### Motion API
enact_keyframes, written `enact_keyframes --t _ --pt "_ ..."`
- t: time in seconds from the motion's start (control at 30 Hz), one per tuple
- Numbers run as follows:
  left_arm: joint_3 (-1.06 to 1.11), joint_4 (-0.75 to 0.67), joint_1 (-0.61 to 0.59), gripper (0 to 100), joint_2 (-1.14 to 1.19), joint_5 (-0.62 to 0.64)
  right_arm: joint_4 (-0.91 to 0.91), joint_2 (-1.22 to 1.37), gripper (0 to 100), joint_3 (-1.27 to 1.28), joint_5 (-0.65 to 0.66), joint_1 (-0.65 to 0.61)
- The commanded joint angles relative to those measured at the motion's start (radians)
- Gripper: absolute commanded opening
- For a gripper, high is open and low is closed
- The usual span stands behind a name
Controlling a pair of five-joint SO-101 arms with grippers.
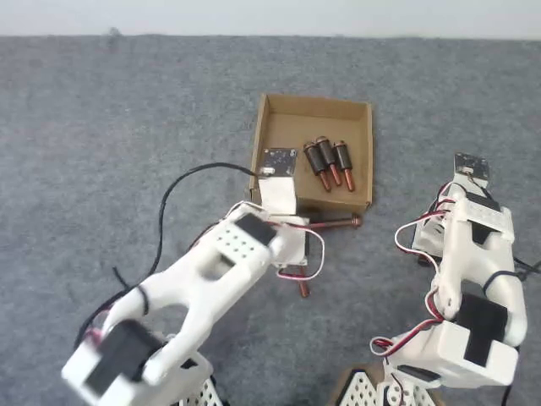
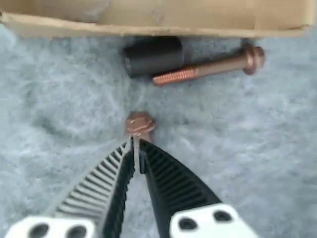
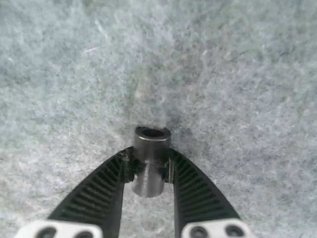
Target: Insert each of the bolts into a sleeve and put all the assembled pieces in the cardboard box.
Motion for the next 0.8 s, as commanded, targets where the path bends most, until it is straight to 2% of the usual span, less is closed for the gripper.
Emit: enact_keyframes --t 0.0,0.37,0.57,0.77 --pt "-0.091 0.005 -0.003 1 0.058 0.020 -0.012 0.004 3.1 -0.049 0.020 0.007" --pt "-0.120 0.002 -0.005 2 0.112 0.054 -0.012 0.004 3.1 -0.049 0.020 0.008" --pt "-0.116 0.051 0.005 19 0.104 0.054 -0.012 0.004 3.1 -0.049 0.020 0.008" --pt "-0.117 0.084 0.043 18 0.112 0.051 -0.012 0.004 3.1 -0.049 0.020 0.008"
